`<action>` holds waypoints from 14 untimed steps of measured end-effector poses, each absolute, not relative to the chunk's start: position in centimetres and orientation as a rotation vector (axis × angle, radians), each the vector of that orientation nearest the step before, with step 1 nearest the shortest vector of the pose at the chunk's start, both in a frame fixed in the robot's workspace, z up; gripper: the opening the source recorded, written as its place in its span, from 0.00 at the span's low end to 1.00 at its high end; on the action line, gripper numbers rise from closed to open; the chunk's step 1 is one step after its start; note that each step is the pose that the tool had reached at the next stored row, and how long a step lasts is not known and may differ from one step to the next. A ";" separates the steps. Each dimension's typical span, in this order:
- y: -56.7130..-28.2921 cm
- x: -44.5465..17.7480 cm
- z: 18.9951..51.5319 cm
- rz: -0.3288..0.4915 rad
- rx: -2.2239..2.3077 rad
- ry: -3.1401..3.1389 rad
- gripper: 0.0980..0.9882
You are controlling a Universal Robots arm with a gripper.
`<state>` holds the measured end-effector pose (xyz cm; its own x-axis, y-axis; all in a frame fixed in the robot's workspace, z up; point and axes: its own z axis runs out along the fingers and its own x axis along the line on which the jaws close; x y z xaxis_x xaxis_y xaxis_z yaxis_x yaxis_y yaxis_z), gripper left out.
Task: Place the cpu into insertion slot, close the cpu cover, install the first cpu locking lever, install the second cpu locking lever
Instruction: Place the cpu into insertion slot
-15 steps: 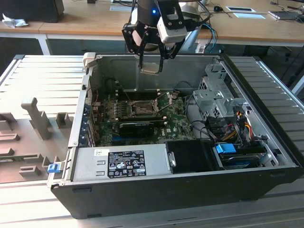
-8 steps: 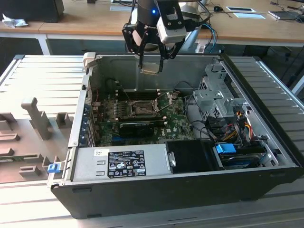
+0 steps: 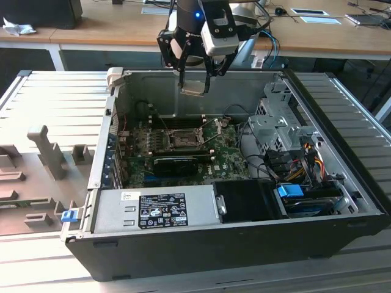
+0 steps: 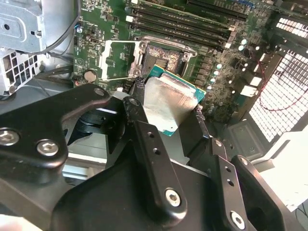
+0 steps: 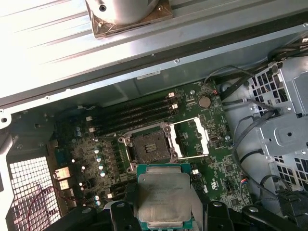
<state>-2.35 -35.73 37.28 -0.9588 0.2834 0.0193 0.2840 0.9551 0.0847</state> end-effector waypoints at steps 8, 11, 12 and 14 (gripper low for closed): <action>-35.7 -2.3 37.3 -0.136 -0.472 -3.097 0.48; -35.7 -2.3 37.3 -0.136 -0.483 -3.095 0.48; -35.7 -2.3 37.3 -0.136 -0.488 -3.094 0.48; -35.7 -2.3 37.3 -0.136 -0.495 -3.094 0.48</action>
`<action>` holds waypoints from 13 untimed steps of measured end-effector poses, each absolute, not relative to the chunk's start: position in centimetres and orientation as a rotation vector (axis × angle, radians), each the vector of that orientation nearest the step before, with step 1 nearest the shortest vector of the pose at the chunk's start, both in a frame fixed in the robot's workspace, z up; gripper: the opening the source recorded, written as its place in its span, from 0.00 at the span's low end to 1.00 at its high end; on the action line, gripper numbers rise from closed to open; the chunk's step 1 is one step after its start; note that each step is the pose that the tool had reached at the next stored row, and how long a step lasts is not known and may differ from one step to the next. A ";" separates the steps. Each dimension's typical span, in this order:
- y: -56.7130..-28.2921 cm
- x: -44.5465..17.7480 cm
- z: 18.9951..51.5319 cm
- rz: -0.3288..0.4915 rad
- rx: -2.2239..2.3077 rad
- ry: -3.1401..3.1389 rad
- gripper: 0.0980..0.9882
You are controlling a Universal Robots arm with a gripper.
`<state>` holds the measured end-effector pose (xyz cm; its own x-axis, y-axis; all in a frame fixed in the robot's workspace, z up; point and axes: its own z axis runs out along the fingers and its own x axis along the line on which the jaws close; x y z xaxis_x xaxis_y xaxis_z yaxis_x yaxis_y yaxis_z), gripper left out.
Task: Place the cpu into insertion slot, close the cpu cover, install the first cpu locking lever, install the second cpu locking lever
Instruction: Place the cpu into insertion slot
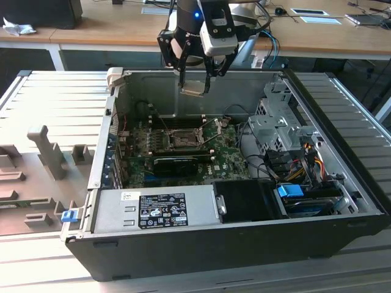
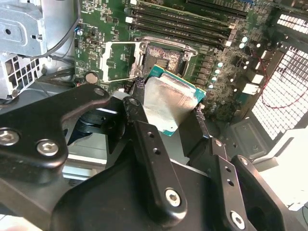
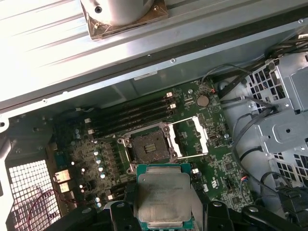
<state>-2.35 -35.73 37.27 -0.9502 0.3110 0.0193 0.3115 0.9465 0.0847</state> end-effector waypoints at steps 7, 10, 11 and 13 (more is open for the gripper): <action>-35.7 -2.4 37.2 -0.136 -0.533 -3.088 0.48; -35.7 -2.4 37.2 -0.136 -0.542 -3.087 0.48; -35.7 -2.4 37.1 -0.136 -0.543 -3.087 0.48; -35.7 -2.4 37.0 -0.135 -0.545 -3.087 0.48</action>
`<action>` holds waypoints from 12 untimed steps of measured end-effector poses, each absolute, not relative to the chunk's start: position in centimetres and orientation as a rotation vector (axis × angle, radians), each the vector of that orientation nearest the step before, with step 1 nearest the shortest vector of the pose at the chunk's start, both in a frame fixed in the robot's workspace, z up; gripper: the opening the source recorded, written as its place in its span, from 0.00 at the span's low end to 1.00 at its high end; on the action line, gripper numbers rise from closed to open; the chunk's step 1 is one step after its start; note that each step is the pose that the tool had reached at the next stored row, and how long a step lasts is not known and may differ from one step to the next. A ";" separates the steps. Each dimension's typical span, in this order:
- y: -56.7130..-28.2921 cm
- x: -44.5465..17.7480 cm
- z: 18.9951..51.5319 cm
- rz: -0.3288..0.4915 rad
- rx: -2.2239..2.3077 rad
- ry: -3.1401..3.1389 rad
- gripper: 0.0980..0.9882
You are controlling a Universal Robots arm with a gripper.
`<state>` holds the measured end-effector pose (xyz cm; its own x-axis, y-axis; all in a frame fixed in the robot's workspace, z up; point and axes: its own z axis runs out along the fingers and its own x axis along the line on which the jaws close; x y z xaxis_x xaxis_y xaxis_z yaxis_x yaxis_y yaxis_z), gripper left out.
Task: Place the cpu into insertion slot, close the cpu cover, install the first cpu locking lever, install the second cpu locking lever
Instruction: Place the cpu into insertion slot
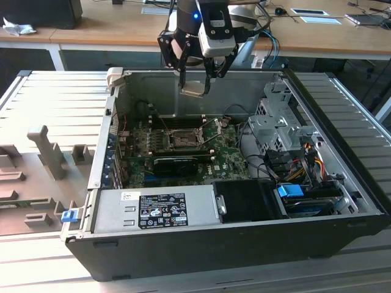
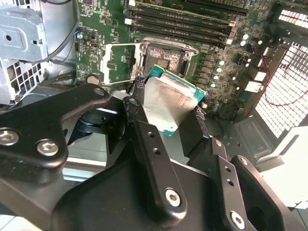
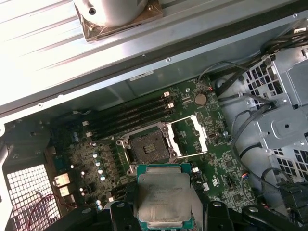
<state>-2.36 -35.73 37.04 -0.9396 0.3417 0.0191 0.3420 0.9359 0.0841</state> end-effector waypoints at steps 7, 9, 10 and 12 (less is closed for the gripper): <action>-35.7 -2.4 36.9 -0.134 -0.546 -3.087 0.48; -35.7 -2.4 36.9 -0.134 -0.548 -3.086 0.48; -35.7 -2.4 36.9 -0.134 -0.551 -3.086 0.48; -35.7 -2.4 36.9 -0.134 -0.558 -3.085 0.48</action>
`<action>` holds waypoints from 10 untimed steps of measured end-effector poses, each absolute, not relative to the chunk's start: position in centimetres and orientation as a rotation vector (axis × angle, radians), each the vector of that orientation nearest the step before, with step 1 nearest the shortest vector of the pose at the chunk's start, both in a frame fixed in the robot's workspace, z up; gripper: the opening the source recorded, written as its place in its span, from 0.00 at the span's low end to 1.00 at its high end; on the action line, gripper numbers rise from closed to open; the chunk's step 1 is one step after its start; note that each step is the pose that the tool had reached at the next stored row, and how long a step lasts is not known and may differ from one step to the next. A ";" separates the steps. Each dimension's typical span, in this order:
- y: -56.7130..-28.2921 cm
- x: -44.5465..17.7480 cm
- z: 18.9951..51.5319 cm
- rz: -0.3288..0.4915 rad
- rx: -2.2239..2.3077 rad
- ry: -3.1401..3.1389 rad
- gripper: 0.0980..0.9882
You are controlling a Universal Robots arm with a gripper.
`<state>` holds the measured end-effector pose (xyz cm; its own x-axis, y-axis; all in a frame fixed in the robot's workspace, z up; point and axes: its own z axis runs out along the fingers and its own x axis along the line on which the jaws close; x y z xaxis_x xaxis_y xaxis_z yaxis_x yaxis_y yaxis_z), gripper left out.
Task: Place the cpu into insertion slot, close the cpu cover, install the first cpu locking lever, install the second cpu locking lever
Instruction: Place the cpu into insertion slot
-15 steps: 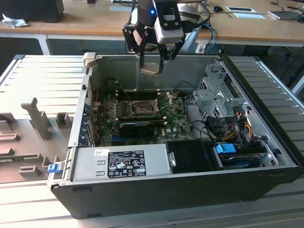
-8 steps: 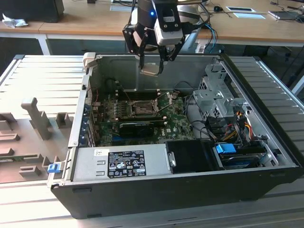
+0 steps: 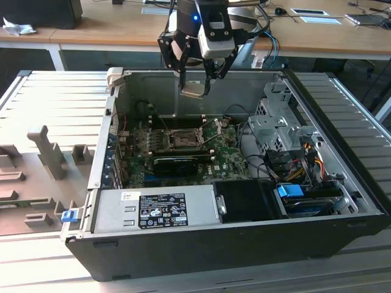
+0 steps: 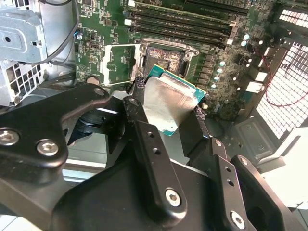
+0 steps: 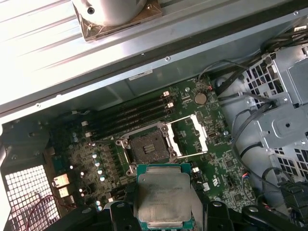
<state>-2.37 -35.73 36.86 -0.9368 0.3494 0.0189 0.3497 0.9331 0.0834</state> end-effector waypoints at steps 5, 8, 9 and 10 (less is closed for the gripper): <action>-35.7 -2.4 36.8 -0.134 -0.573 -3.083 0.48; -35.7 -2.4 36.8 -0.134 -0.581 -3.081 0.48; -35.7 -2.4 36.8 -0.134 -0.585 -3.081 0.48; -35.7 -2.4 36.8 -0.134 -0.588 -3.080 0.48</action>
<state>-2.37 -35.73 36.84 -0.9298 0.3675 0.0189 0.3677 0.9262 0.0835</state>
